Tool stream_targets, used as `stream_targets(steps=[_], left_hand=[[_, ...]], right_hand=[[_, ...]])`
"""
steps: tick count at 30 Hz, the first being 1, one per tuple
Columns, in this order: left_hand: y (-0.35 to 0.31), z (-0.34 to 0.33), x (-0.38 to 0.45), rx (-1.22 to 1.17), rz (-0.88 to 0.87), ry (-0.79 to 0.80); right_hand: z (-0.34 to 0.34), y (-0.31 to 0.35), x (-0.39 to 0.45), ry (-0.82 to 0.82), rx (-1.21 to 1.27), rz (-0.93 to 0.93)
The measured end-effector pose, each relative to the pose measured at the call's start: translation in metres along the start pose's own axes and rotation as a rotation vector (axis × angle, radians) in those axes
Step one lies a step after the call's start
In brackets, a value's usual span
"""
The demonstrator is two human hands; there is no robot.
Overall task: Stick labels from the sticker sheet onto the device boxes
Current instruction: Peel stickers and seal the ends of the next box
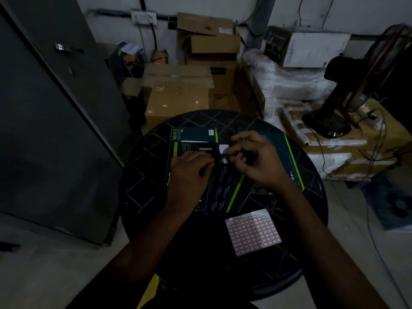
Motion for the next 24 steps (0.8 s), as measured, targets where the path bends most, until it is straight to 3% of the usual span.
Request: stream_targets(steps=[12,16,21,24], left_hand=[[0.0,-0.001,0.0,0.005,0.016,0.013],[0.0,0.0,0.003,0.01,0.025,0.01],[0.0,-0.001,0.003,0.005,0.027,0.003],[0.0,-0.003,0.004,0.024,0.031,0.006]], right_hand=[[-0.019,-0.006,-0.01,-0.134,-0.211,0.142],[-0.02,-0.008,-0.014,-0.226,-0.442,0.074],[-0.017,-0.018,-0.021,-0.196,-0.318,-0.028],[-0.017,-0.016,-0.021,-0.269,-0.18,-0.037]])
Point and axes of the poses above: each hand's wrist, its own x-axis towards the middle knuckle, its own z-axis out of the back of the hand, y = z × x, the point moved 4 cm from there along x, towards the middle knuckle, and after that the axes turned 2 degrees about x, right-handed, at the moved point
